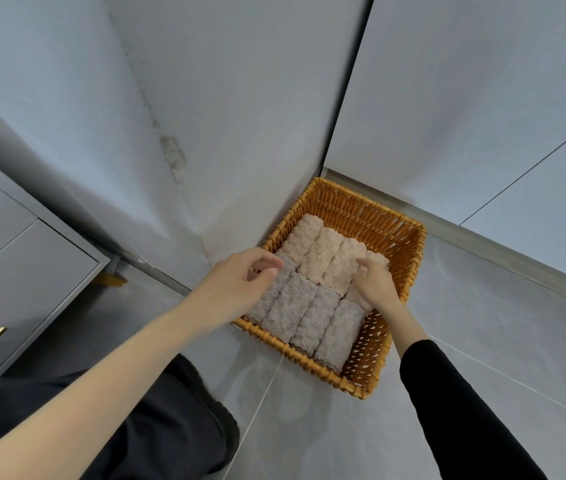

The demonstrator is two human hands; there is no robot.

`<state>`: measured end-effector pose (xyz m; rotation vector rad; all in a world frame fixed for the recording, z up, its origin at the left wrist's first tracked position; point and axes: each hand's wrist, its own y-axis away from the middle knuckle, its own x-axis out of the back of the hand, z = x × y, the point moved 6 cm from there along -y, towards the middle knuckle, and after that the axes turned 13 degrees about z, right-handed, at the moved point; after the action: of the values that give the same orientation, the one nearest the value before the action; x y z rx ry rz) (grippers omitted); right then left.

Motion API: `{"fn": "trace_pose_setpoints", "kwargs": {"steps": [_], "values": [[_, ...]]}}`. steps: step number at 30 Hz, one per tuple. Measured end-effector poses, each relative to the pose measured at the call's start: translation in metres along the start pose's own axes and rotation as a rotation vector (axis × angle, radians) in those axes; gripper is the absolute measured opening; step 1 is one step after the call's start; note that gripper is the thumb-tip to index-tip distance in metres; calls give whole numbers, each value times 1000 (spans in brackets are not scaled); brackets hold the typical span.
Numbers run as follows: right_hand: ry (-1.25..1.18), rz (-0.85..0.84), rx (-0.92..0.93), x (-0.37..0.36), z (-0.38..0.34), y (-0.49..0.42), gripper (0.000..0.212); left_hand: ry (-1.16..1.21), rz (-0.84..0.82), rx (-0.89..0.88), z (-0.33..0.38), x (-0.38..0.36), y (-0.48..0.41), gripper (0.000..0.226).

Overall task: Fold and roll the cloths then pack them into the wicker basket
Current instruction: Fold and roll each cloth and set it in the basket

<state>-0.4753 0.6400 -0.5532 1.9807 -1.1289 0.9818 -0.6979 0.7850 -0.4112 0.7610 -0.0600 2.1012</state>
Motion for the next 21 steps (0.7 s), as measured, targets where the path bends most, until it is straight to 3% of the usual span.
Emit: {"fn": "trace_pose_setpoints", "kwargs": {"steps": [4,10,21], "values": [[-246,60,121,41,-55,38,41,78,81,-37,18,17,15,16],[-682,-122,164,92,-138,122,30,181,241,-87,35,62,51,16],[-717,-291,434,121,-278,222,24,273,584,-98,33,193,133,22]]}}
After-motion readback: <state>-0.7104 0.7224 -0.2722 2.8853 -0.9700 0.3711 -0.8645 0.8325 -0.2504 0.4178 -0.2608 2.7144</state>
